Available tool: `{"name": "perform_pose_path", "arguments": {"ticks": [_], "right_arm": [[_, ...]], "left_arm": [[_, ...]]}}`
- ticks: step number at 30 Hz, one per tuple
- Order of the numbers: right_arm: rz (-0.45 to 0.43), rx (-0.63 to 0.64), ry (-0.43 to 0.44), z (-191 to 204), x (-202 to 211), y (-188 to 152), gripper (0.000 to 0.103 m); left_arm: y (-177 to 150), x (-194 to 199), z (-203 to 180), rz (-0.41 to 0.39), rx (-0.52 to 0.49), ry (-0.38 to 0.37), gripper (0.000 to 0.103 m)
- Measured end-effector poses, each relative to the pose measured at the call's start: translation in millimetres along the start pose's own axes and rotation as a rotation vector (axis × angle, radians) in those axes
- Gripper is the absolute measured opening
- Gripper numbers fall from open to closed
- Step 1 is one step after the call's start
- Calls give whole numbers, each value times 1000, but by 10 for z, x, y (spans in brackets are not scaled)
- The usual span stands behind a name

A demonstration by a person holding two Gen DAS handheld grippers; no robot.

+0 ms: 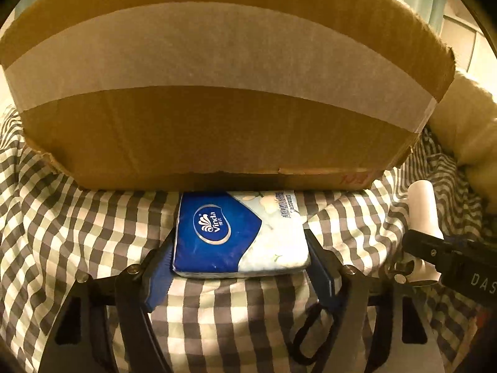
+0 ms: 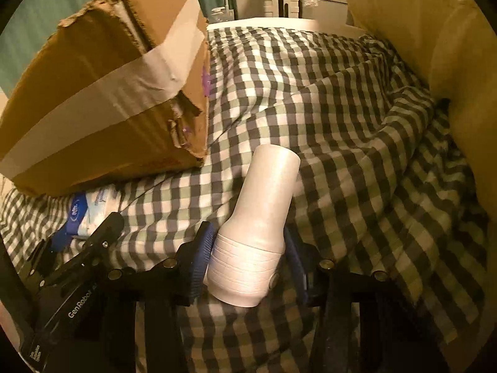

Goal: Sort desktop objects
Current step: 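Grasp the blue Vinda tissue pack with left tool while right tool grasps the white spray bottle, then carry the Vinda tissue pack and spray bottle over the box and release them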

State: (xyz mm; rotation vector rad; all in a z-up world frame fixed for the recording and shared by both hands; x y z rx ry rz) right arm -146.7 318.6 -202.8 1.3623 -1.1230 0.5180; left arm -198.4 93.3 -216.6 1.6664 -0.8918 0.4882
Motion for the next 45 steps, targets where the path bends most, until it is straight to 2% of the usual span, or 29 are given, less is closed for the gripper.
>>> {"name": "perform_pose_path", "arguments": {"ticks": [5, 8, 15, 19, 21, 28, 33, 39, 45], "right_arm": [[-8, 7, 24, 41, 164, -42, 46], [-19, 12, 53, 87, 314, -73, 46], [-57, 31, 133, 244, 727, -150, 46], [-62, 37, 154, 282, 858, -244, 46], [-57, 25, 177, 280, 891, -289, 46], [-96, -16, 205, 225, 1125, -314, 46], [-147, -3, 238, 264, 1397, -178, 46], [-237, 51, 249, 390, 1837, 195, 46], [-337, 127, 240, 591, 2234, 647, 46]], "left_arm": [[-86, 182, 37, 2, -15, -11, 76], [-122, 337, 122, -6, 18, -18, 76], [-54, 830, 200, -66, 9, -22, 76], [27, 1066, 172, -95, -21, -15, 76], [107, 1000, 51, -104, -33, -14, 76], [382, 1329, 69, -155, -39, -44, 76], [585, 1577, -50, -198, -68, -45, 76], [1095, 1861, -159, -245, -118, -25, 76], [1627, 2026, -205, -261, -120, -29, 76]]}}
Point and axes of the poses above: each gripper's, at about its wrist camera, not at the fingertips, and x roughly against the way its jaws point, z to its left, y to its top, the point moved 9 cm from there along -x, roughly the way its jaws point, and after that the axes turned 10 degrees about -y, right-handed, at the moved point
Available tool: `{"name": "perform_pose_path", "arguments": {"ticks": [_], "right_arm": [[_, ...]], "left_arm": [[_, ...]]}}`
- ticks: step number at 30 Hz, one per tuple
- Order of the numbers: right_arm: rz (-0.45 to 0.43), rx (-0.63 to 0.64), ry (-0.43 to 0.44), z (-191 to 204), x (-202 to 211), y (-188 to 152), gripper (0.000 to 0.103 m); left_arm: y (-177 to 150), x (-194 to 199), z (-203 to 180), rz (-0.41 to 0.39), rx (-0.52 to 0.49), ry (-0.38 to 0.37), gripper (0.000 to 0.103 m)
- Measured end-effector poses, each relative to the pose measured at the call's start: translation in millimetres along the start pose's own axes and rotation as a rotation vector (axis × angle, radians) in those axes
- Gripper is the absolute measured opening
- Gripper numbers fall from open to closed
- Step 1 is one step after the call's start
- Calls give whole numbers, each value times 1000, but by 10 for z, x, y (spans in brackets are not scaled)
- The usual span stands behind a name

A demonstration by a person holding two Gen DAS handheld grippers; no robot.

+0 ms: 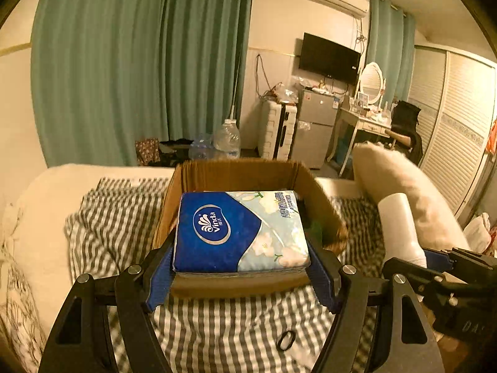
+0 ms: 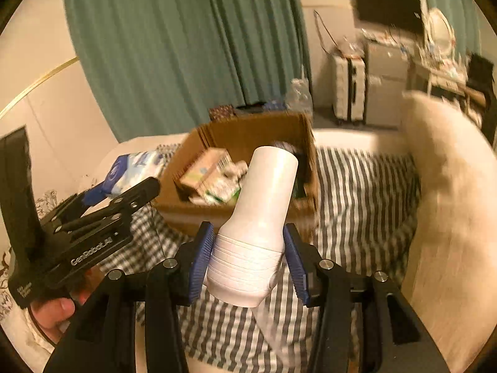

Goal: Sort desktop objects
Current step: 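Carry the Vinda tissue pack and spray bottle over the box and release them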

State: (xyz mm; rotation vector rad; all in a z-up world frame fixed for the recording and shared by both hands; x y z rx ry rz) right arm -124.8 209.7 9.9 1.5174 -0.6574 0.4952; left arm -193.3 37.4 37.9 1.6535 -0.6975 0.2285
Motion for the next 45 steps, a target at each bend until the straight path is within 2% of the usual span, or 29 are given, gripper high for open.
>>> {"name": "perform_pose_path", "arguments": {"ticks": [4, 8, 11, 15, 20, 25, 28, 31, 34, 36, 38, 45], "right_arm": [[-31, 46, -2, 82, -36, 288, 46], [-35, 108, -21, 143, -242, 497, 46], [-30, 145, -47, 121, -456, 618, 46], [7, 177, -81, 58, -881, 763, 46], [39, 170, -78, -18, -1335, 857, 46], [77, 122, -41, -79, -1731, 831, 46], [86, 107, -24, -101, -1860, 822, 46], [82, 103, -31, -141, -1897, 812, 45], [69, 83, -23, -146, -1831, 815, 45], [59, 74, -27, -174, -1753, 843, 45], [49, 72, -39, -193, -1695, 870, 45], [16, 35, -61, -257, -1235, 904, 45]], "left_arm": [[238, -152, 33, 13, -12, -11, 76], [312, -459, 158, 48, 20, -27, 76], [361, -728, 312, 47, 45, -16, 76], [349, -1098, 561, 87, 80, 16, 76], [322, -1437, 771, 126, 51, 59, 76], [301, -1626, 858, 123, 79, 27, 76], [308, -1725, 840, 123, 43, 36, 76], [330, -1752, 814, 109, 37, 29, 76], [346, -1757, 782, 118, 60, 9, 80], [355, -1730, 792, 122, 58, 30, 93], [375, -1644, 794, 106, 39, 67, 96], [322, -1190, 662, 100, -20, 92, 99]]}}
Point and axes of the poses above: each gripper's, at about its wrist camera, not at the fingertips, and x roughly against the way its jaws point, z to its left, y to its top, the point moved 9 cm from there along -x, roughly the way its jaws point, and after that the axes turned 10 degrees about -y, right-handed, at the moved point
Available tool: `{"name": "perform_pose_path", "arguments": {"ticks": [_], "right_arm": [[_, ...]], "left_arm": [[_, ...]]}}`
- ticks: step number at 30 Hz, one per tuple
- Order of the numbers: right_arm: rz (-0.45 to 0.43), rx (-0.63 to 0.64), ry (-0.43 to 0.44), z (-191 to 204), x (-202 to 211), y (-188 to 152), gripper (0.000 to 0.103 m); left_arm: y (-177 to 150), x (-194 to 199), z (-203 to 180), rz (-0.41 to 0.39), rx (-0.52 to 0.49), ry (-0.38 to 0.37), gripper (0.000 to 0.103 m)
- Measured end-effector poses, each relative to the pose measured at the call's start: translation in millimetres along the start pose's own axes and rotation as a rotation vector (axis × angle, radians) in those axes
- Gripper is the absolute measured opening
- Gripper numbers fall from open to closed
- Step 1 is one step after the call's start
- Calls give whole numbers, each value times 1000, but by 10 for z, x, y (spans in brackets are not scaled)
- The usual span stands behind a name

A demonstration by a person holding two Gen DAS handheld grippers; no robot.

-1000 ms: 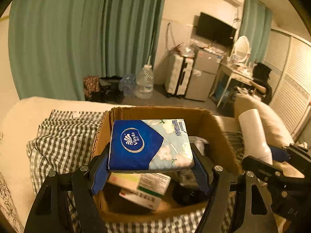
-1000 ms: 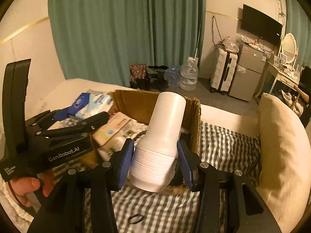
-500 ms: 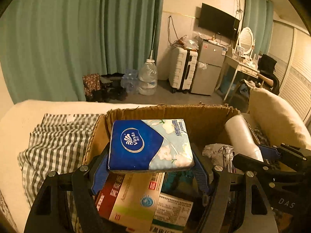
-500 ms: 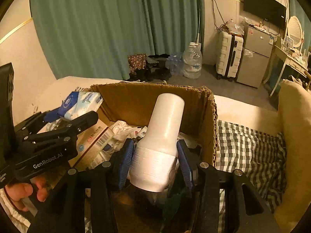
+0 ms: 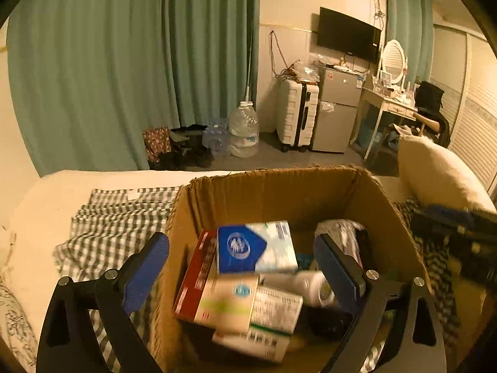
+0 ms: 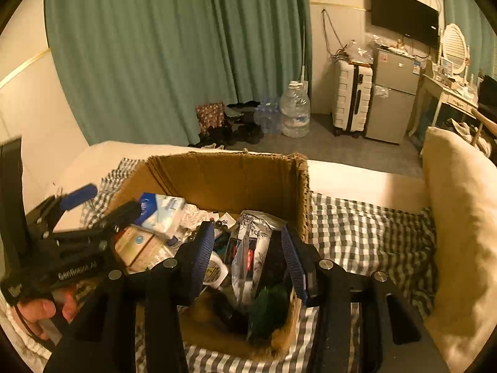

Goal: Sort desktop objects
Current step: 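Carry the Vinda tissue pack and spray bottle over the box and release them, then withdraw both open tools from the box toward the remaining items, then grasp the white comb with right tool while left tool grasps the black hair tie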

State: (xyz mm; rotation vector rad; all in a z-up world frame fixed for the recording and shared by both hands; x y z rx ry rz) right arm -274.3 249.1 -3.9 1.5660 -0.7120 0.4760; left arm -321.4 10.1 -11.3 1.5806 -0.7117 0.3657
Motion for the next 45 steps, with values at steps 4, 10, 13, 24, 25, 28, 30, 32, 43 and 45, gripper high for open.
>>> {"name": "perform_pose_path", "arguments": {"ticks": [4, 10, 13, 24, 25, 28, 30, 32, 43, 45], "right_arm": [[-25, -8, 7, 39, 357, -39, 46], [-23, 18, 3, 77, 788, -447, 54], [7, 21, 27, 73, 878, -841, 57], [208, 113, -11, 136, 568, -2382, 79], [232, 131, -17, 158, 495, -2481, 79], [271, 191, -27, 269, 318, -2654, 79], [272, 224, -21, 353, 245, -2712, 79], [280, 242, -19, 384, 175, -2755, 78], [383, 235, -55, 300, -242, -2998, 69], [410, 207, -54, 292, -282, -3042, 58]], "left_arm": [[-101, 387, -66, -36, 23, 10, 103], [-541, 730, -223, -7, 52, -4, 103], [-893, 804, -330, 23, 33, 13, 103], [-2342, 646, -529, 154, 22, 2, 103], [-2413, 620, -520, 164, 15, 5, 103], [-2537, 562, -463, 178, 10, -2, 103], [-2594, 511, -409, 190, 18, 0, 103], [-2621, 457, -362, 195, 34, -1, 103], [-2698, 299, -486, 214, -21, -23, 103], [-2709, 289, -489, 219, -23, -27, 103]]}}
Point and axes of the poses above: each gripper's, at about its wrist camera, not at the fingertips, and x roughly against the way its jaws point, z to its left, y to its top, the point moved 9 cm from there along -x, roughly the way its jaws point, and after that the axes turned 10 degrees about -y, right-handed, at the moved point
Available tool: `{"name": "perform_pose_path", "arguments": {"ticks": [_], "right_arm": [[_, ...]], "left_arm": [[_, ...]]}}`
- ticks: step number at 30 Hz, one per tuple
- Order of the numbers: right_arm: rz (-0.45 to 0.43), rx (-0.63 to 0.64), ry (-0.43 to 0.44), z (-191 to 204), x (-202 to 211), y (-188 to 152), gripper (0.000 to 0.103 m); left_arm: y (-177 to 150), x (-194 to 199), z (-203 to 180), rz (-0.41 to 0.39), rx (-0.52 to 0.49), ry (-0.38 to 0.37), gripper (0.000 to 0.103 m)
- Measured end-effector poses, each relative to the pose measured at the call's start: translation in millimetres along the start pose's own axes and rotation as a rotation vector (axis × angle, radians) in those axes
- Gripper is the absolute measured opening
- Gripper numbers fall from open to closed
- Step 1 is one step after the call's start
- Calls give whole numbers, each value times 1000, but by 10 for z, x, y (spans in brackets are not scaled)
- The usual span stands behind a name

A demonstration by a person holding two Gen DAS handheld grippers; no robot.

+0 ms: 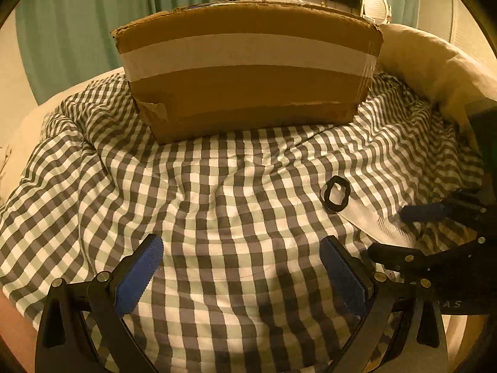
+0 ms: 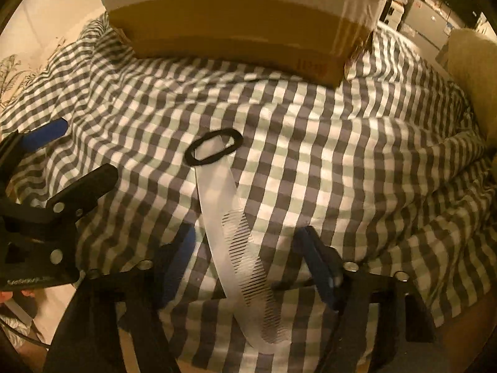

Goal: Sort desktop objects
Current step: 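Grasp the white comb with right tool while left tool grasps the black hair tie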

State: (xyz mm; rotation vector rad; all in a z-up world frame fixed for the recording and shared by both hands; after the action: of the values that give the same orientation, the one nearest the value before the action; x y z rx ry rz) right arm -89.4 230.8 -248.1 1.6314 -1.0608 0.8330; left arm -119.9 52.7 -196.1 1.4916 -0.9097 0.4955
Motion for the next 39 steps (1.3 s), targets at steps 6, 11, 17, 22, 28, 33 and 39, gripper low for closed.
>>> {"name": "perform_pose_path", "arguments": {"ticks": [6, 11, 17, 22, 28, 33, 39], "right_arm": [[27, -17, 36, 23, 47, -75, 27], [59, -13, 20, -12, 199, -201, 27], [57, -81, -11, -243, 313, -249, 27], [25, -155, -9, -448, 380, -103, 27], [-7, -232, 23, -587, 455, 71, 27], [-4, -272, 46, -654, 430, 158, 26], [-6, -286, 65, -662, 419, 203, 26]], "left_arm": [[-7, -28, 30, 6, 28, -11, 103], [-25, -45, -46, 11, 24, -19, 103], [13, -138, -258, 23, 6, -63, 103], [99, -256, -441, 17, 16, -149, 103], [230, -573, -502, 69, 46, -176, 97], [304, -713, -545, 77, 38, -168, 92], [338, -729, -686, 55, -89, -105, 31]]}}
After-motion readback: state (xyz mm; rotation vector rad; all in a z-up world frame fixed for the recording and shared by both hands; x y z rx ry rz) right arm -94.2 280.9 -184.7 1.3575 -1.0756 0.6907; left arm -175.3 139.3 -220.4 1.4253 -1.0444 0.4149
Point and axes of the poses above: each gripper's, at about its wrist camera, not at the fingertips, and x roughly against the way its jaws point, z to its left, y to its top, the point moved 9 cm from there along -x, roughly the way its jaws point, and after that the axes turned 10 degrees about -y, right-handed, at the moved point
